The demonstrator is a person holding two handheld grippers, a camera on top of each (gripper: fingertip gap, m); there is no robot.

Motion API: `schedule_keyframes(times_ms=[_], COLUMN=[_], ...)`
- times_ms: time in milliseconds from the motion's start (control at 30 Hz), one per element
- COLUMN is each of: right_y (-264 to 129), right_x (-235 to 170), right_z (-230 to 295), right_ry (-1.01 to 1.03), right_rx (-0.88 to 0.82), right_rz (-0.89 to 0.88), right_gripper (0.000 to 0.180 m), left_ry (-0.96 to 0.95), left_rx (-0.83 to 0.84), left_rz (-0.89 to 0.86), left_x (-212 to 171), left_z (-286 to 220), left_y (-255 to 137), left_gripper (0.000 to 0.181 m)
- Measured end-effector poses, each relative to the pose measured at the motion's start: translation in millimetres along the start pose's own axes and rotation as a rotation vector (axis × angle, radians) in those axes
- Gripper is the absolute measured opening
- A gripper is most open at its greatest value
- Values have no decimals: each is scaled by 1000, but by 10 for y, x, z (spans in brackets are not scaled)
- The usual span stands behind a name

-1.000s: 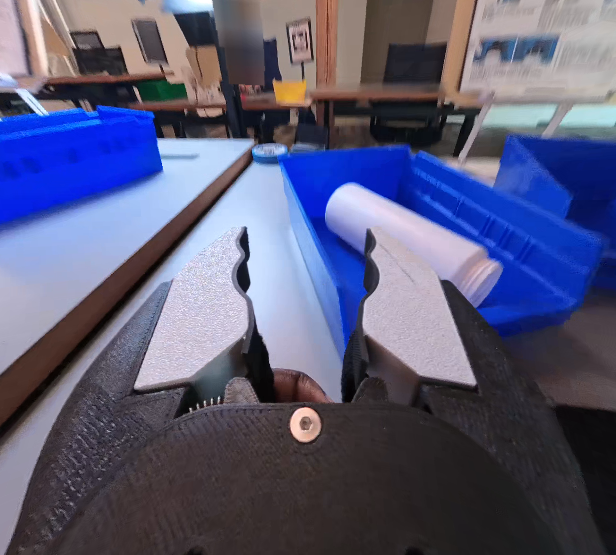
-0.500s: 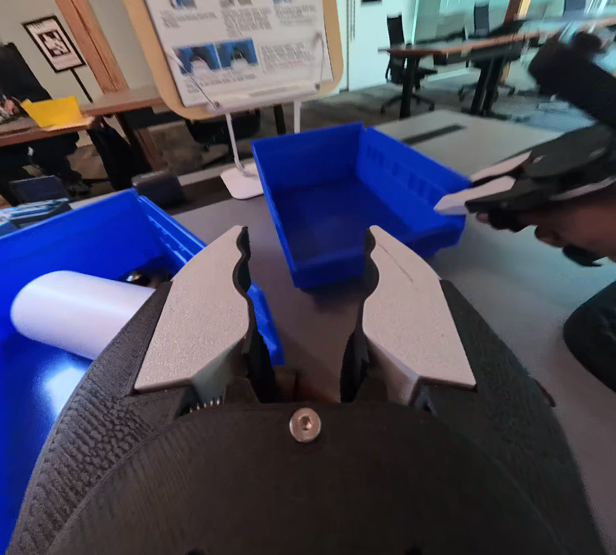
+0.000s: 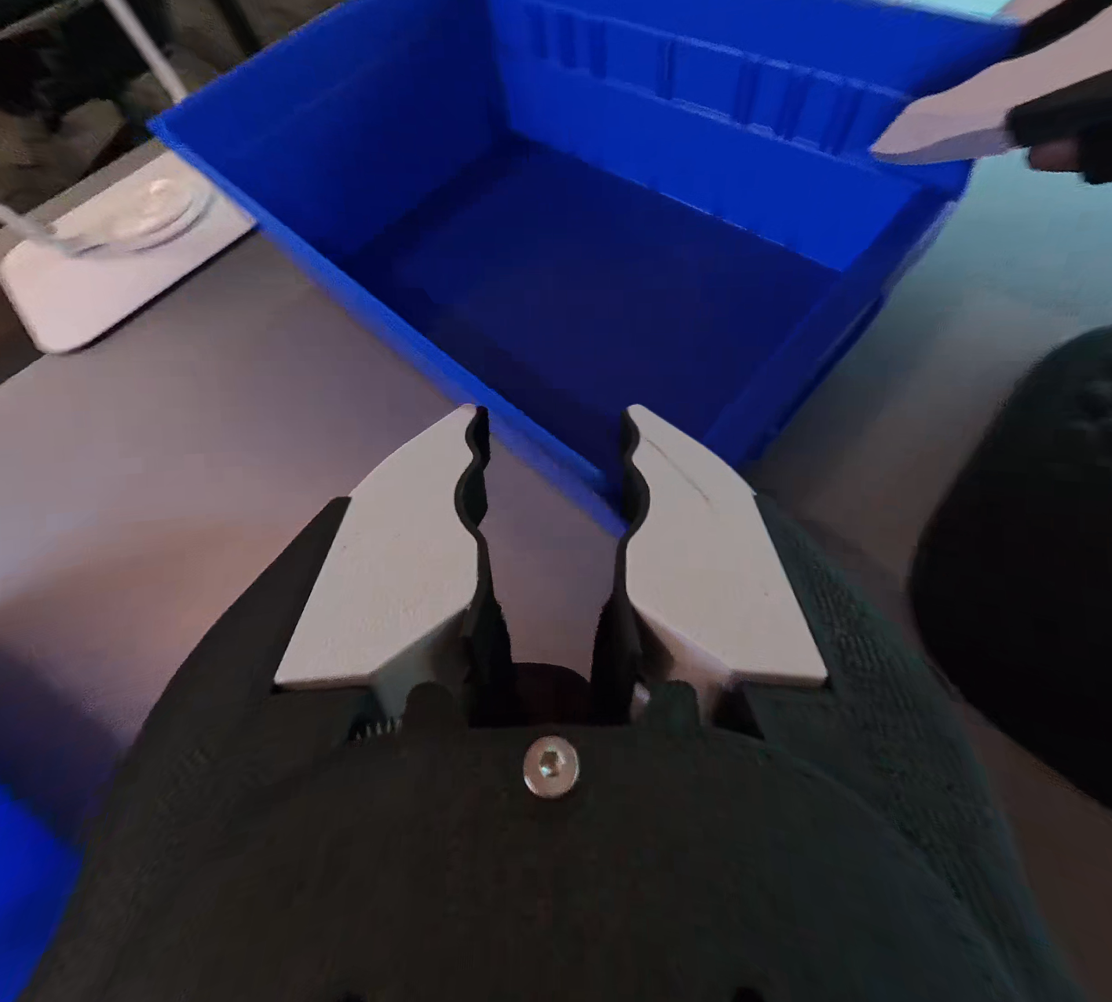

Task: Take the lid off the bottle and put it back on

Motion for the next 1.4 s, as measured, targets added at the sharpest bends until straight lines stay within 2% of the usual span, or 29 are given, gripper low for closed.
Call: schedule_keyframes(times_ms=[67, 133, 267, 367, 433, 500, 567, 667, 700, 867, 1033, 1400], right_y=[-19, -51, -130, -211, -267, -321, -374, -454, -477, -566, -602, -599], right_x=[-90, -171, -326, -434, -503, -566, -625, -719, -749, -873, -951, -1080], right_z=[-195, -371, -620, -738, -813, -880, -943, -1031, -1062, -1233, -1367, -1766], right_ry=[42, 113, 211, 255, 277, 299, 321, 365, 372, 392, 371, 337], right_rx=[-11, -16, -61, -110, -142, -165, -187, -205, -212, -219, -217, -185], right_rz=[-1, -4, -16, -16, -9, -4, 5, 2, 2, 2, -11, -40], right_gripper=[8, 6, 5, 5, 6, 6, 5, 5, 5, 5, 5, 6], left_ry=[18, 91, 165, 100, 51, -30, -33, -40, -23, 115, 85, 60], left_rx=[-37, 34, 340, 597, 686, 643, 626, 561, 578, 607, 494, 546], left_rz=[-89, -170, -238, -190, -128, -80, -16, -6, 3, 12, -38, -52], left_x=[122, 185, 21, -267, -463, -603, -703, -768, -783, -913, -996, -1112], left_z=[-98, -102, 210, 590, 783, 872, 935, 936, 933, 913, 939, 1023], left_y=[-89, -276, -769, -1097, -1202, -1169, -1083, -1017, -1039, -1257, -1435, -1596], left_gripper=[44, 44, 45, 52, 57, 57, 55, 21, 19, 15, 16, 11])
Point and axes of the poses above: each gripper's, where its closed fingertips meet, y out along the fingers, x out of its top, z = x × y across the jaws, the point moved 9 cm from there along -y, back along the fingers, and after that the axes turned 3 degrees about -z, right-handed, at the moved point
